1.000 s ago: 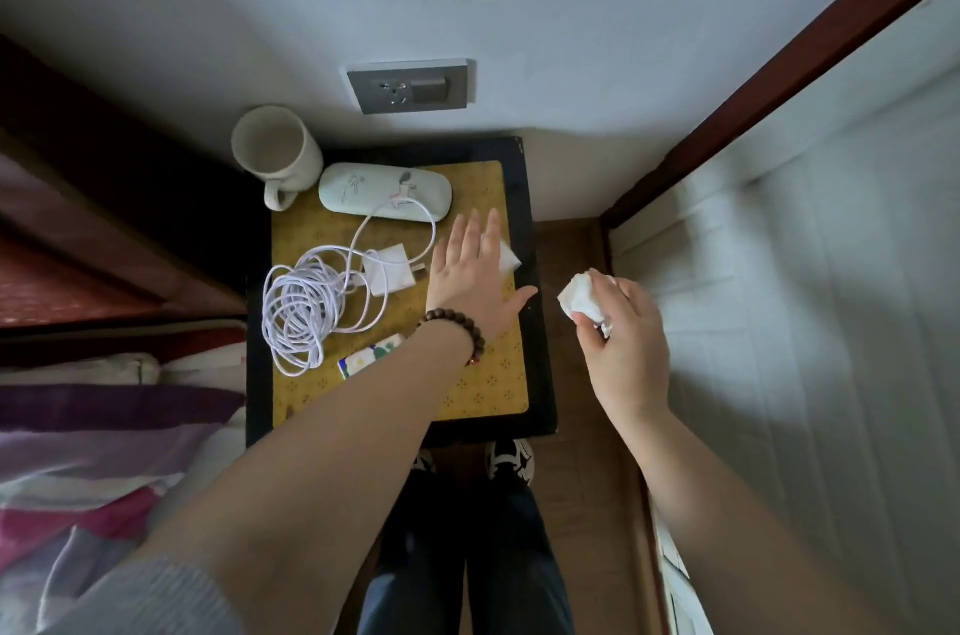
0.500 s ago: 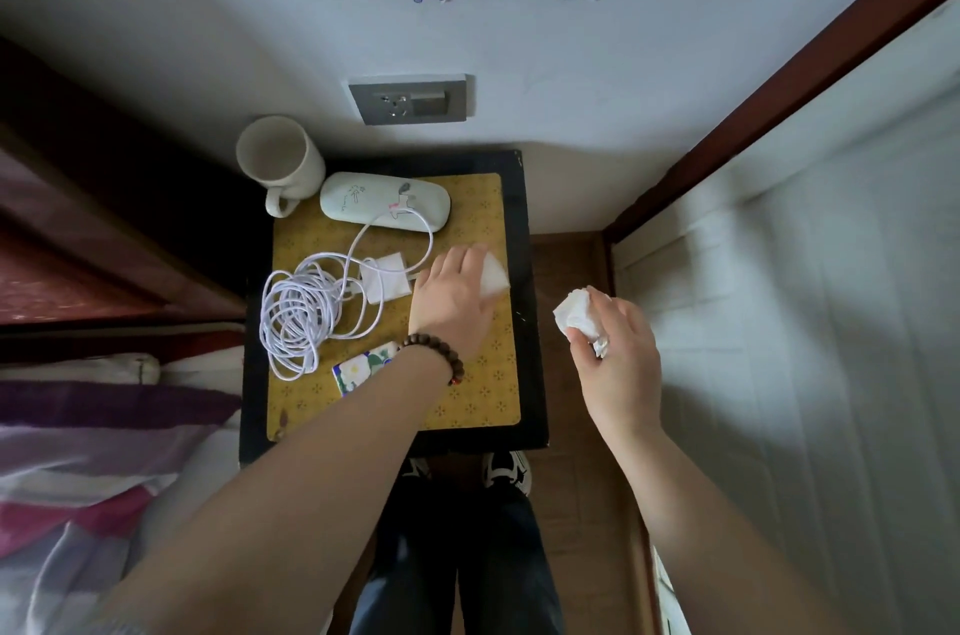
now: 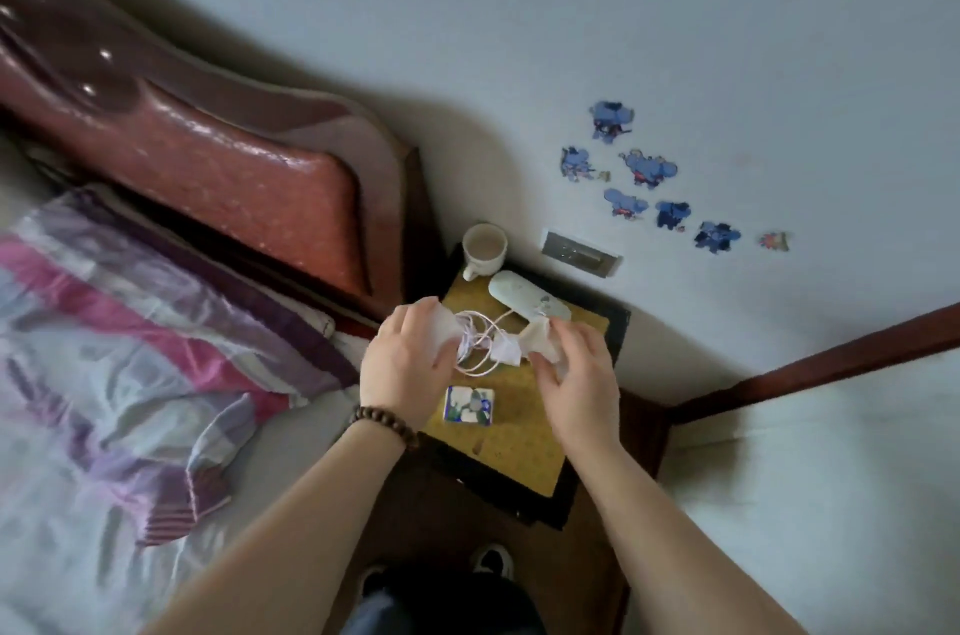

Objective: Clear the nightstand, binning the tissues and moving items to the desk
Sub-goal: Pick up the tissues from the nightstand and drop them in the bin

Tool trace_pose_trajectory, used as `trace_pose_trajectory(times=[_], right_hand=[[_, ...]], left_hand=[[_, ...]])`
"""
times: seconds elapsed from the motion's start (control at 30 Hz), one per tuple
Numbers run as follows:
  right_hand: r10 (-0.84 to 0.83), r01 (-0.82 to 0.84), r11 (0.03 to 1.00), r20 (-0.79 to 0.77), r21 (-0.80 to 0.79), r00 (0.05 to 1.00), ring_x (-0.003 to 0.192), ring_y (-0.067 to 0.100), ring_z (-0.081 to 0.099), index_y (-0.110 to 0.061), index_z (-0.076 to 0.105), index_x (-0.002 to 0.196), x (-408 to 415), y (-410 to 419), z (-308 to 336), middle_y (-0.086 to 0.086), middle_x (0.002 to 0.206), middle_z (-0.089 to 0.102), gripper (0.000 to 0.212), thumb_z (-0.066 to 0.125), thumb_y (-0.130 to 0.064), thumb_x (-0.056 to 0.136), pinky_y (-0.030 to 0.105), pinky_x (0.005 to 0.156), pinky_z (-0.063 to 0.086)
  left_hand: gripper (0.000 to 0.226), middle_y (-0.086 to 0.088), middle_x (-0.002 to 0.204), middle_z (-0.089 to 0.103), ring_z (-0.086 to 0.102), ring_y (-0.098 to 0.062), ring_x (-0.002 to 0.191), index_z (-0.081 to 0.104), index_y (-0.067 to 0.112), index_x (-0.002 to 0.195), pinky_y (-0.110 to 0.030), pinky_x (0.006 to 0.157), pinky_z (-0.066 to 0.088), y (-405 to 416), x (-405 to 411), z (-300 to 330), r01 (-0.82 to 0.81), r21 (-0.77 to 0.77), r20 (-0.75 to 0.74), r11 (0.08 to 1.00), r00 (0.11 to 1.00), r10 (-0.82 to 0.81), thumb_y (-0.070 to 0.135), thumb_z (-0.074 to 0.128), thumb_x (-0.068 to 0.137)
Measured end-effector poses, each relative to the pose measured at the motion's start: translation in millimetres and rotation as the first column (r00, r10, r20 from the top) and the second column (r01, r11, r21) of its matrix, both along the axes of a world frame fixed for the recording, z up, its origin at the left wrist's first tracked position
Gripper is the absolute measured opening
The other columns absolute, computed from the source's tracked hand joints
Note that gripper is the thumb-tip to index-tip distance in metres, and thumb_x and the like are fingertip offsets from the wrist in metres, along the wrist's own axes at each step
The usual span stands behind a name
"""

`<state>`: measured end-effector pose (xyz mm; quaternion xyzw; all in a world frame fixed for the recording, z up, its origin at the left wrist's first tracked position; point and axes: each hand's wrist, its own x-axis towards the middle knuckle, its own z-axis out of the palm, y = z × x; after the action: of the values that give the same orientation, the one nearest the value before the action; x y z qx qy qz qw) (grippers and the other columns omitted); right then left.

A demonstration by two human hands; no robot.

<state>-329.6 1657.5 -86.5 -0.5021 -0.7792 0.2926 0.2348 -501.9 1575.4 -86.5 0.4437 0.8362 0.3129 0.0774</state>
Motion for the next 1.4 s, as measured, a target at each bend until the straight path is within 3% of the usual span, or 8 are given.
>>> trace_pose_trajectory(times=[0.17,0.37,0.5,0.67,0.93,1.07,1.2,1.4], right_hand=[[0.232,-0.232,0.973,-0.017,-0.006,0.973,0.108,0.008,0.049,-0.022,0.051,0.129,-57.4,-27.9,15.1,-0.002,0.124,0.052,0.045,0.065,-0.024,0.086,0.01,0.081,0.037],[0.518,-0.518,0.855,-0.047,0.029,0.854,0.108,0.017,0.052,-0.018,0.055,0.125,-117.6,-99.8,23.6,0.001,0.12,0.053,0.04,0.065,-0.019,0.085,0.022,0.083,0.043],[0.684,-0.684,0.729,-0.045,0.005,0.729,0.11,0.016,0.051,-0.019,0.056,0.125,-143.6,-179.6,28.2,0.0,0.122,0.051,0.042,0.065,-0.018,0.084,0.02,0.088,0.038],[0.847,-0.848,0.53,-0.045,-0.012,0.53,0.102,0.003,0.044,-0.021,0.056,0.125,-148.0,-312.8,32.1,-0.003,0.121,0.05,0.041,0.064,-0.02,0.085,0.016,0.089,0.037],[0.994,-0.991,0.112,-0.004,-0.08,0.113,0.102,0.015,0.054,-0.021,0.056,0.123,-118.0,-523.4,32.3,0.0,0.119,0.051,0.041,0.067,-0.02,0.084,0.018,0.082,0.039],[0.996,-0.991,-0.092,0.009,-0.097,-0.094,0.097,0.01,0.051,-0.024,0.052,0.128,-95.0,-618.4,29.2,-0.003,0.121,0.047,0.044,0.065,-0.024,0.086,0.017,0.079,0.041],[0.959,-0.956,-0.28,0.01,-0.083,-0.282,0.106,0.018,0.052,-0.024,0.051,0.128,-73.3,-710.1,29.4,0.0,0.125,0.049,0.042,0.062,-0.026,0.087,0.028,0.086,0.046],[0.876,-0.874,-0.483,-0.01,-0.06,-0.483,0.106,0.018,0.051,-0.029,0.053,0.123,-55.2,-830.7,31.7,-0.003,0.124,0.051,0.038,0.06,-0.024,0.087,0.032,0.086,0.047]], left_hand=[[0.046,0.001,0.116,0.058,0.058,-0.023,0.102,0.045,0.027,0.123,-0.037,0.083,0.048,-76.0,-33.1,17.4,-0.27,0.001,0.033,0.963,0.962,0.27,0.041,0.06,0.082],[0.043,-0.002,0.116,0.059,0.059,-0.025,0.099,0.046,0.026,0.121,-0.035,0.078,0.045,-183.3,-49.0,29.7,-0.55,0.008,0.06,0.835,0.834,0.549,0.039,0.062,0.083],[0.044,-0.007,0.117,0.06,0.06,-0.029,0.098,0.052,0.016,0.123,-0.037,0.075,0.047,-276.0,-40.1,35.9,-0.694,0.005,0.078,0.72,0.718,0.691,0.035,0.064,0.084],[0.047,-0.005,0.125,0.055,0.06,-0.025,0.1,0.048,0.019,0.129,-0.035,0.078,0.048,-414.5,2.5,38.3,-0.867,-0.037,0.131,0.496,0.488,0.863,0.037,0.061,0.087],[0.047,-0.004,0.118,0.061,0.06,-0.022,0.104,0.053,0.015,0.126,-0.032,0.082,0.047,-622.8,114.9,42.2,-0.997,0.006,0.084,0.072,0.073,0.994,0.035,0.065,0.085],[0.041,-0.001,0.11,0.061,0.06,-0.021,0.096,0.056,0.018,0.119,-0.026,0.075,0.043,-702.6,176.7,39.1,-0.987,0.049,0.065,-0.153,-0.15,0.987,0.033,0.067,0.082],[0.039,0.004,0.107,0.058,0.059,-0.02,0.092,0.055,0.023,0.116,-0.026,0.07,0.046,-770.2,229.9,34.3,-0.935,0.041,0.053,-0.352,-0.35,0.935,0.035,0.065,0.08],[0.038,0.003,0.107,0.059,0.06,-0.019,0.093,0.056,0.022,0.115,-0.023,0.07,0.042,-849.9,284.0,27.4,-0.798,0.039,0.066,-0.601,-0.598,0.799,0.031,0.068,0.079]])
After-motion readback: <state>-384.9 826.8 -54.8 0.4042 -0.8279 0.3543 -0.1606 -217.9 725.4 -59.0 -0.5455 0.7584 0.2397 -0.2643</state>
